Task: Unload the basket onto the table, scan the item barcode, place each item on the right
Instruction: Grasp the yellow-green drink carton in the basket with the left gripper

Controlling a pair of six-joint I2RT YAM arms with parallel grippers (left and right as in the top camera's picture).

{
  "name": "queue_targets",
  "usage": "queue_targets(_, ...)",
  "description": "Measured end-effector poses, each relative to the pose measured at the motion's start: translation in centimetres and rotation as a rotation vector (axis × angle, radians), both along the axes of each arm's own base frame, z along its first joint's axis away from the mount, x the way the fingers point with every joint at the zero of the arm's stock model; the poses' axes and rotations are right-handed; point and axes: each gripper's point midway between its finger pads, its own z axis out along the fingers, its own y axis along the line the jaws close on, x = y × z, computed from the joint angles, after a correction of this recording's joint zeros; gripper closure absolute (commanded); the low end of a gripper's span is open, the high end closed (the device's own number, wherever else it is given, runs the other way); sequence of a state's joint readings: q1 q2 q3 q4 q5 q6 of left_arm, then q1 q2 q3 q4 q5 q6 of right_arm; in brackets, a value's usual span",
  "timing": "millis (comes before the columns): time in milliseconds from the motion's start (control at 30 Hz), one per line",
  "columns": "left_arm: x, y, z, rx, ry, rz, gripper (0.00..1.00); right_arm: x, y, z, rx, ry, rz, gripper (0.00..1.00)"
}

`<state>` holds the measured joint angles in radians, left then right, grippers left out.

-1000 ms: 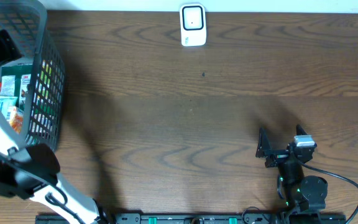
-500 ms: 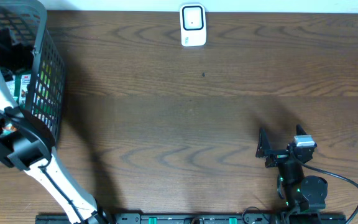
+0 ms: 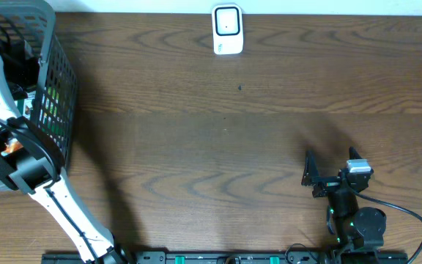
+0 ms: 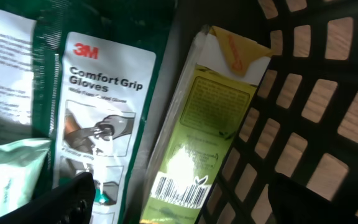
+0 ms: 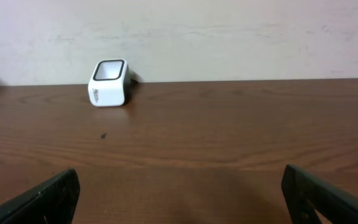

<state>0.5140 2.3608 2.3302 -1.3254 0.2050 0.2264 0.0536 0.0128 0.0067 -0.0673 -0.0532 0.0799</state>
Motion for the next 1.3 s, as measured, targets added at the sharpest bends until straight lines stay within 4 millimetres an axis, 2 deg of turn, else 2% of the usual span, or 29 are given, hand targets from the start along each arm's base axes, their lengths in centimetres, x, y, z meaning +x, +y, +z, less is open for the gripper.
queue_targets(167,0.1,0.0,-1.3,-0.013,0.017,-0.007,0.1,0.0,0.0,0.0,0.0,0.0,0.0,0.01)
queue_targets(400,0.1,-0.1,-1.6,-0.017,0.018,-0.007,0.12,0.0,0.0,0.0,0.0,0.0,0.0,0.01)
queue_targets(633,0.2,0.0,-2.5,-0.025,0.031,-0.008,0.23,0.0,0.0,0.0,0.0,0.0,0.0,0.01)
queue_targets(733,0.2,0.0,-2.5,-0.024,0.03,-0.008,0.34,0.0,0.0,0.0,0.0,0.0,0.0,0.01)
queue_targets(833,0.2,0.0,-2.5,-0.025,0.032,-0.005,0.36,0.0,0.0,0.0,0.0,0.0,0.0,0.01)
queue_targets(900,0.1,-0.1,-2.6,-0.026,0.033,-0.003,0.36,0.0,0.0,0.0,0.0,0.0,0.0,0.01)
queue_targets(1067,-0.1,-0.3,-3.2,-0.036,0.048,-0.001,0.25,0.0,0.0,0.0,0.0,0.0,0.0,0.01)
queue_targets(1300,0.0,-0.6,-3.2,-0.061,0.039,0.003,0.16,0.0,0.0,0.0,0.0,0.0,0.0,0.01)
